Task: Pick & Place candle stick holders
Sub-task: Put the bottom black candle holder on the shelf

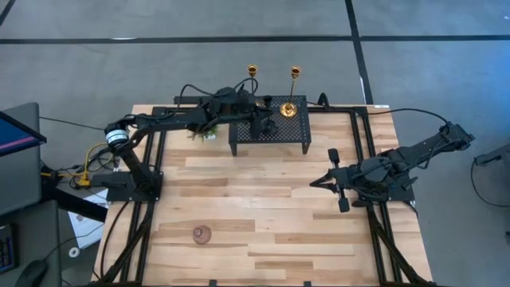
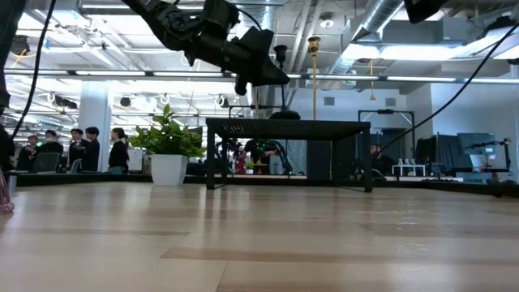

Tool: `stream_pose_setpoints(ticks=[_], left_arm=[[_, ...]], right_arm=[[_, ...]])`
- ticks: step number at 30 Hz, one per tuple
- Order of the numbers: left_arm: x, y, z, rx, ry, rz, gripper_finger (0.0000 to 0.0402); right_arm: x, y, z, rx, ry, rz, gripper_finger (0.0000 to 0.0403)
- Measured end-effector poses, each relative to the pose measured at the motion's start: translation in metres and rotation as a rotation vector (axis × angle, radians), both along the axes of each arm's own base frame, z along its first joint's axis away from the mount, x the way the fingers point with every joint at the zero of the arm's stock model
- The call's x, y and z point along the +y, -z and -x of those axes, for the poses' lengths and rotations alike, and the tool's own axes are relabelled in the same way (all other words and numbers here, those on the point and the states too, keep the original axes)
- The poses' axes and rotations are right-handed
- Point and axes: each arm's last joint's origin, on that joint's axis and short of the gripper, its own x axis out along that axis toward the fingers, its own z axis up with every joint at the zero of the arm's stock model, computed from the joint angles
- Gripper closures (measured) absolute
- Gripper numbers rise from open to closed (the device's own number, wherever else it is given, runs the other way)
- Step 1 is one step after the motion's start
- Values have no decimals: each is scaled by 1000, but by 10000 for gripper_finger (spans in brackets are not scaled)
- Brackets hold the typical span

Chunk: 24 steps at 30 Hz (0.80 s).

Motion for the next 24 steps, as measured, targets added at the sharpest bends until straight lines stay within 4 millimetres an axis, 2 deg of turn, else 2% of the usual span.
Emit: stream_pose_setpoints(ticks=[13,24], left_arm=[[4,9,-11,14,-18,-20,386],[2,9,-12,10,-13,-28,386]], right_arm=[[0,1,0,9,3,2,403],[0,1,0,11,3,3,403]])
